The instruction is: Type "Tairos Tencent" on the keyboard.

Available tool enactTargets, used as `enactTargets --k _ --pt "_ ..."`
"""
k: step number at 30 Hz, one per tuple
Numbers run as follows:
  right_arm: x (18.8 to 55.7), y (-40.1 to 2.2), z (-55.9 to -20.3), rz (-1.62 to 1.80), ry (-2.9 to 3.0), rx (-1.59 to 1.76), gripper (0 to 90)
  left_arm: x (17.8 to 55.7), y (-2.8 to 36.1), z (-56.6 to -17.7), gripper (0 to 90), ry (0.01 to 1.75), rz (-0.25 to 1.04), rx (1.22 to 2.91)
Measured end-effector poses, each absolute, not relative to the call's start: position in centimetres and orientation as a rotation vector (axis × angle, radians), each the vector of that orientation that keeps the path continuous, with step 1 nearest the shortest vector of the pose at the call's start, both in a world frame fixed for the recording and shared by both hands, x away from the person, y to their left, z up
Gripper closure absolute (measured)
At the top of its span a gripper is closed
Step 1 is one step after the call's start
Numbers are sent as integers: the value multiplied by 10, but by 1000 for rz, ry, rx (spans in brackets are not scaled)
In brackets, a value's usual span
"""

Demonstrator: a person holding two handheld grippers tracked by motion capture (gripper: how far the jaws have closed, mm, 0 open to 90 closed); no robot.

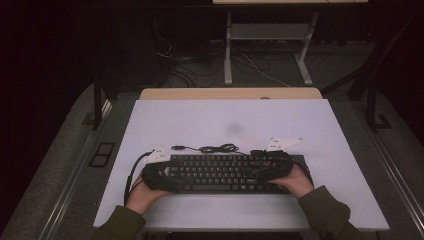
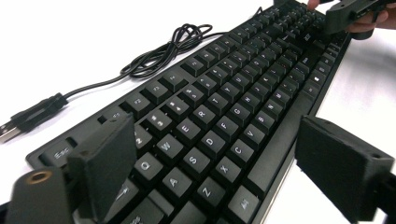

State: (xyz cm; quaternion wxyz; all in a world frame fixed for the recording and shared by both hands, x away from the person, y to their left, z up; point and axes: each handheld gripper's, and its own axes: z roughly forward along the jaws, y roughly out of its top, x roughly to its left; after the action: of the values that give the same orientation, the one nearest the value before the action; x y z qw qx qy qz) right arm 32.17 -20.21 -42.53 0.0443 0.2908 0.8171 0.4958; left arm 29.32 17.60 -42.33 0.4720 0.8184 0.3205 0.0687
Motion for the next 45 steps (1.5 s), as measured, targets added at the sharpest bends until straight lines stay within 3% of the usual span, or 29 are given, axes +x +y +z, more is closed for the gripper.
enactTargets --k 11,26,45 --pt "302 -235 -427 1514 2463 914 179 286 179 -425 0 799 214 2022" --pt "280 -278 -435 1472 2417 958 179 284 180 -423 0 804 273 2052" --pt "270 -295 -439 1479 2386 998 173 284 180 -424 0 795 262 2033"
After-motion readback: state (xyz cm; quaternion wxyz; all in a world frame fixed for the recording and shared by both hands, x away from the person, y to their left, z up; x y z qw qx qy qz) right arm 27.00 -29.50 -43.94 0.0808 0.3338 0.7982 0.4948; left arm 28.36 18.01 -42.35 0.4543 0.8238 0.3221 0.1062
